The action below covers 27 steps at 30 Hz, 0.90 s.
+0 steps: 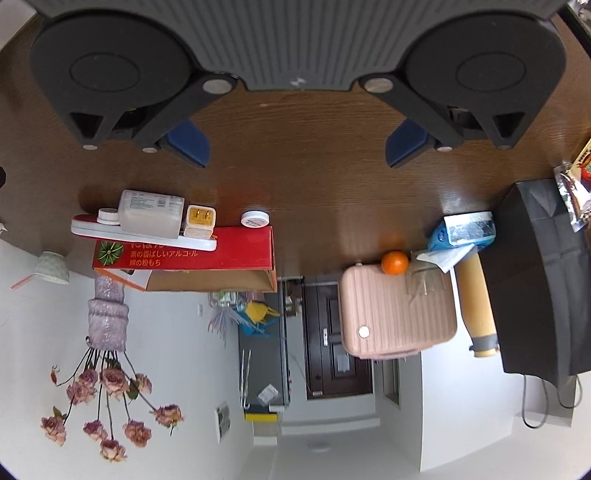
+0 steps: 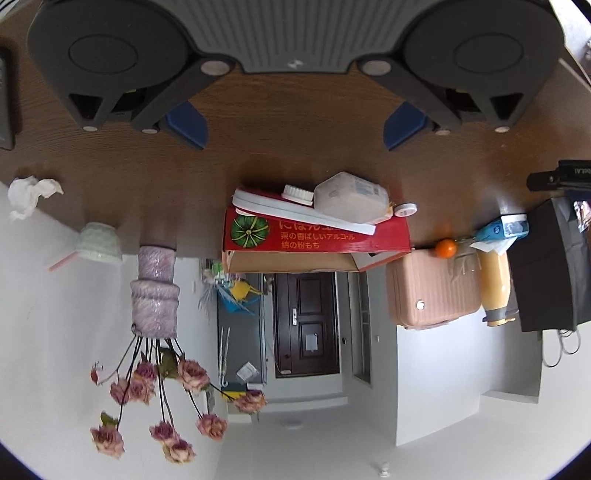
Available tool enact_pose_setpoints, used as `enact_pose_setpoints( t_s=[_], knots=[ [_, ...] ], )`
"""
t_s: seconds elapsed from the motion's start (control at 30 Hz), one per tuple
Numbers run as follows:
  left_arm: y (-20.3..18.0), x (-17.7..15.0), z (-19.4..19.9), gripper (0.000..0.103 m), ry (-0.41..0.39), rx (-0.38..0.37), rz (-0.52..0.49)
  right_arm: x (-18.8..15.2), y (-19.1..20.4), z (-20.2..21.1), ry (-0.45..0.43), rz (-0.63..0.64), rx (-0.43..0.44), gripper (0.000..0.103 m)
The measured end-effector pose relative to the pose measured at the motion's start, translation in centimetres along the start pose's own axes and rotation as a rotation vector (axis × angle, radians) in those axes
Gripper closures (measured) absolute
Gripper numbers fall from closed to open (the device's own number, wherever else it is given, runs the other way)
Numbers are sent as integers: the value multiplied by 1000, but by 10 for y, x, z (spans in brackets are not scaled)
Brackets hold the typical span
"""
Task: Organize rigid objects
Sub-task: 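Withdraw both grippers from the box toward the remaining items, then grasp the small white round tin with the left gripper while the right gripper grasps the white lid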
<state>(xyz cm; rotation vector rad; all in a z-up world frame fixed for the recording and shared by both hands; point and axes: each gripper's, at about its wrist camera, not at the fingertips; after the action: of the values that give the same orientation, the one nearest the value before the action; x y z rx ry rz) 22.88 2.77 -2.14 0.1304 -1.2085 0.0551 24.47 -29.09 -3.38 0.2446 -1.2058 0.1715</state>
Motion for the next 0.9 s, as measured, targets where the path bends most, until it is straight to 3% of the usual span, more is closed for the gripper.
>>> enact_pose_setpoints(
  t_s=[0.17, 0.37, 0.57, 0.7, 0.9],
  knots=[
    [-1, 25, -49, 0, 81, -33, -9, 25, -18, -45, 78, -43, 19, 17],
    [-3, 56, -115, 2, 133, -115, -34, 55, -36, -100, 105, -32, 45, 18],
    [-11, 80, -186, 16, 216, -162, -21, 84, -56, -166, 123, -52, 26, 20],
    [-14, 82, -235, 22, 291, -184, 29, 94, -77, -220, 199, -144, 22, 27],
    [-20, 67, -266, 31, 316, -186, 30, 83, -77, -269, 287, -76, -40, 36]
  ],
)
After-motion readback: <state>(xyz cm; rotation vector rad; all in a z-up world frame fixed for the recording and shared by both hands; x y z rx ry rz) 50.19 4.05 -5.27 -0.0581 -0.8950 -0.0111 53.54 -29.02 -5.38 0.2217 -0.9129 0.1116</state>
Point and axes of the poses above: each gripper's, at about its wrist camera, not at the fingertips, and z roughly against the way its jaws point, y to its left, x to its top, and after that the axes turned 3 degrees about -y, right-handed
